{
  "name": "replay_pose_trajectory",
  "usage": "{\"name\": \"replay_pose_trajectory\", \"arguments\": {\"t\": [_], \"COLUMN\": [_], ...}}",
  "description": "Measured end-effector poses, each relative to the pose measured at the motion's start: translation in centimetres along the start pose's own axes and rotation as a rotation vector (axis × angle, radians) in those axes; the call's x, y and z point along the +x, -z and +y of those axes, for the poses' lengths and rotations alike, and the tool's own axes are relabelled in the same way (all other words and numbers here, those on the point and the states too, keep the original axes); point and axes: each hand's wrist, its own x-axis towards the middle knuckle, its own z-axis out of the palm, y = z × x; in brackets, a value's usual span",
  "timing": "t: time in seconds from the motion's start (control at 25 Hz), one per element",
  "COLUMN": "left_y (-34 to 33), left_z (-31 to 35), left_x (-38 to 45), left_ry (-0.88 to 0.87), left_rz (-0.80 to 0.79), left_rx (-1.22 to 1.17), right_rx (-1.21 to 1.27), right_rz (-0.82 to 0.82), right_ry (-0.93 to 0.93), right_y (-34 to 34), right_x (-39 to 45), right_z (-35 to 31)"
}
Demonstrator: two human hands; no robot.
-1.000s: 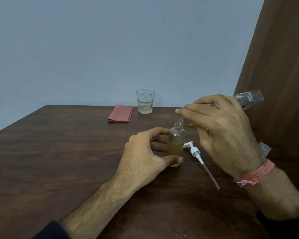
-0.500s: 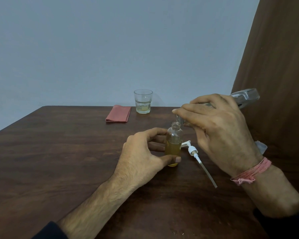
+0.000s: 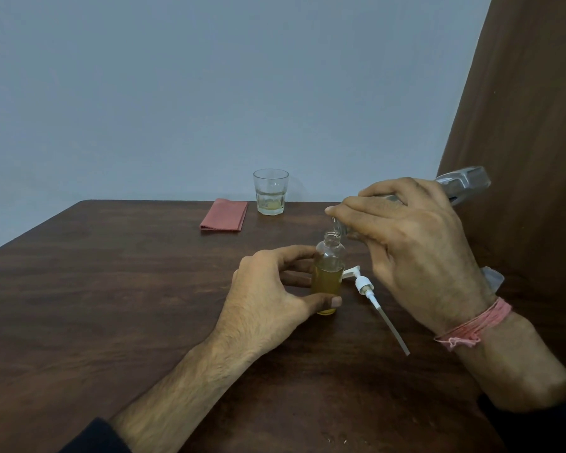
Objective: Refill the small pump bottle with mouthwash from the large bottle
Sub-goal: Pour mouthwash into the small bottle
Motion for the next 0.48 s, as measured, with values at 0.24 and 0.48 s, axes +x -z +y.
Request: {"name": "replay_pose_trajectory", "arguments": {"t": [0.24,0.48], "left_y": [0.01,0.02], "left_z": [-0.01,0.19], "left_x": [0.08,-0.16], "left_ry": [-0.004,-0.001], "left_rz": [0.012,0.012], "left_rx": [0.024,0.016], "right_rx": [0.006,0.012], "right_rz": [-0.008,-0.013], "right_ry": [0.001,0.003], "right_y": [-0.02,0.29], "right_x": [0.04,0.06], "right_z": [0.07,0.07]}}
